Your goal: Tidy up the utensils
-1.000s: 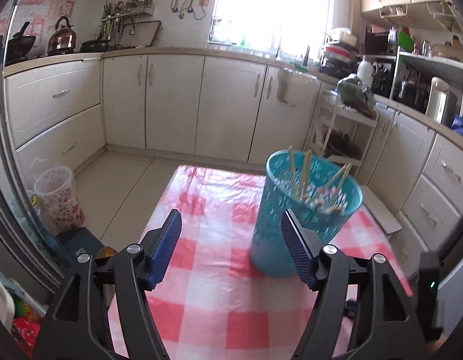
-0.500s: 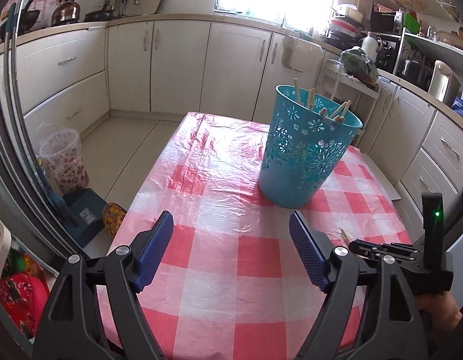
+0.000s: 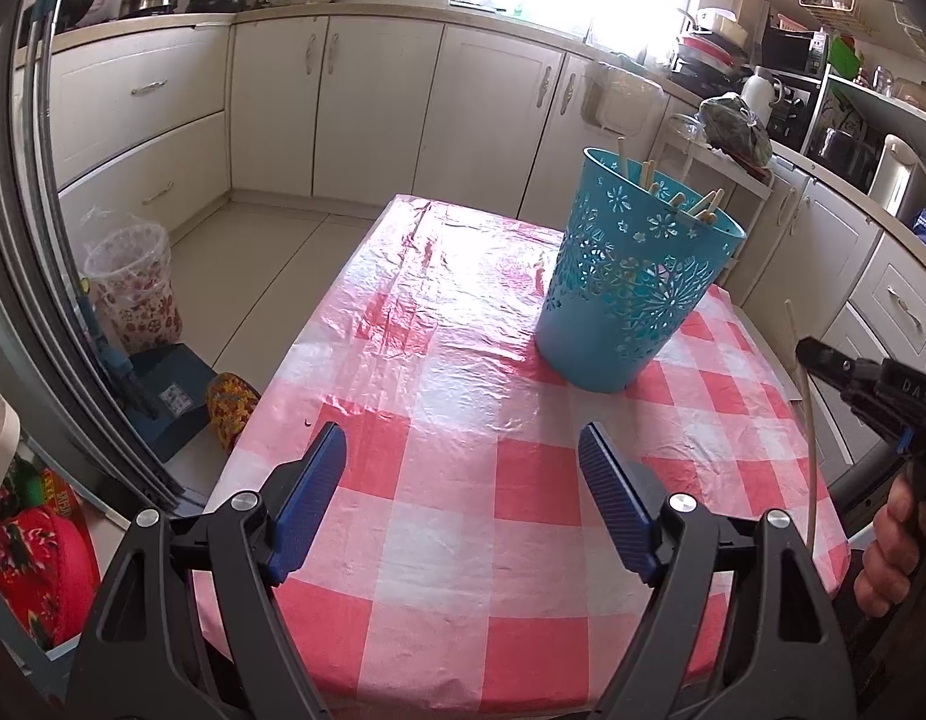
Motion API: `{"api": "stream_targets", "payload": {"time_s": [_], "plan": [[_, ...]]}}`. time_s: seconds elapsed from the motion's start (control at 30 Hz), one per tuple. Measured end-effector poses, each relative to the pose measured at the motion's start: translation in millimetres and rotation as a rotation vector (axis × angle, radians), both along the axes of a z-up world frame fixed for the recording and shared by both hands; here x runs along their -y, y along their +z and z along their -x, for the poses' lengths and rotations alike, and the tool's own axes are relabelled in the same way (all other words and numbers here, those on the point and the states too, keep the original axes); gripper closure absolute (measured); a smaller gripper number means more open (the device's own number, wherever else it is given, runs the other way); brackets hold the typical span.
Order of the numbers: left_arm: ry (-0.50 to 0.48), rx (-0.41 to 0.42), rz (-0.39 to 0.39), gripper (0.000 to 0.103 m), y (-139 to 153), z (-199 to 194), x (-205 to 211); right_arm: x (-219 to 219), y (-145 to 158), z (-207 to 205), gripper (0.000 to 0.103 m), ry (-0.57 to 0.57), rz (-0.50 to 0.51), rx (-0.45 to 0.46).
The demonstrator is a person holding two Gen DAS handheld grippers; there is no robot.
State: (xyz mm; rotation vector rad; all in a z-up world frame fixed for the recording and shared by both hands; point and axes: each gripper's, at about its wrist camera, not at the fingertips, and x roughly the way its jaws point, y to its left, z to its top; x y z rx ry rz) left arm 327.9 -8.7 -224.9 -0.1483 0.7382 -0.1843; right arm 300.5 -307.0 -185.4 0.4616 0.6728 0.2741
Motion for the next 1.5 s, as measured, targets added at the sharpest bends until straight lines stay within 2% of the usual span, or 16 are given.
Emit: {"api": "stream_targets", "payload": {"time_s": [0.13, 0.27, 0.43, 0.53, 0.67, 0.87, 1.07, 1.2, 1.27, 1.33, 1.4, 1.47, 1.5], "plan": [[-0.003, -0.004, 0.014, 0.027, 1.2, 1.7, 1.0, -1.5, 25.0, -10.9, 0.097, -0.011, -0.022, 0.085], [-0.007, -0.003, 0.023, 0.027, 2.9, 4.4, 2.7, -4.3, 67.8, -30.6, 0.097, -0.070, -0.027, 0.225], [-0.009, -0.001, 0.037, 0.027, 4.7, 8.2, 2.6, -17.2, 125.1, -65.1, 0.097, -0.143, 0.027, 0.438], [-0.012, -0.007, 0.048, 0.026, 3.5, 7.7, 0.8, -26.5, 137.3, -88.8, 0.097, -0.179, 0.065, 0.513], [-0.007, -0.026, 0.072, 0.026, -1.4, 2.8, -5.7, -37.1, 119.2, -115.1, 0.097, -0.225, 0.120, 0.535], [0.007, -0.060, 0.117, 0.026, -9.3, -5.9, -16.0, -44.4, 74.9, -126.8, 0.097, -0.264, 0.203, 0.473], [-0.006, -0.065, 0.116, 0.026, -9.4, -6.6, -11.4, -45.8, 62.6, -123.3, 0.097, -0.293, 0.206, 0.484], [-0.010, -0.060, 0.107, 0.025, -4.1, -4.3, -8.8, -49.8, 57.6, -122.6, 0.095, -0.255, 0.222, 0.450], [-0.009, -0.048, 0.102, 0.025, 2.8, -1.4, -8.8, -52.0, 55.4, -116.3, 0.087, -0.223, 0.230, 0.432], [-0.008, -0.030, 0.090, 0.024, 12.5, 3.0, -8.8, -51.6, 55.8, -103.3, 0.067, -0.202, 0.237, 0.412], [-0.004, -0.013, 0.072, 0.020, 25.0, 8.5, -8.5, -48.1, 58.0, -81.2, 0.061, -0.198, 0.232, 0.402], [-0.005, 0.009, 0.055, 0.014, 39.3, 15.6, -7.7, -42.7, 60.8, -55.9, 0.044, -0.188, 0.219, 0.368], [-0.007, 0.022, 0.044, 0.012, 47.6, 20.1, -6.4, -41.0, 60.9, -42.7, 0.032, -0.188, 0.219, 0.340]]}}
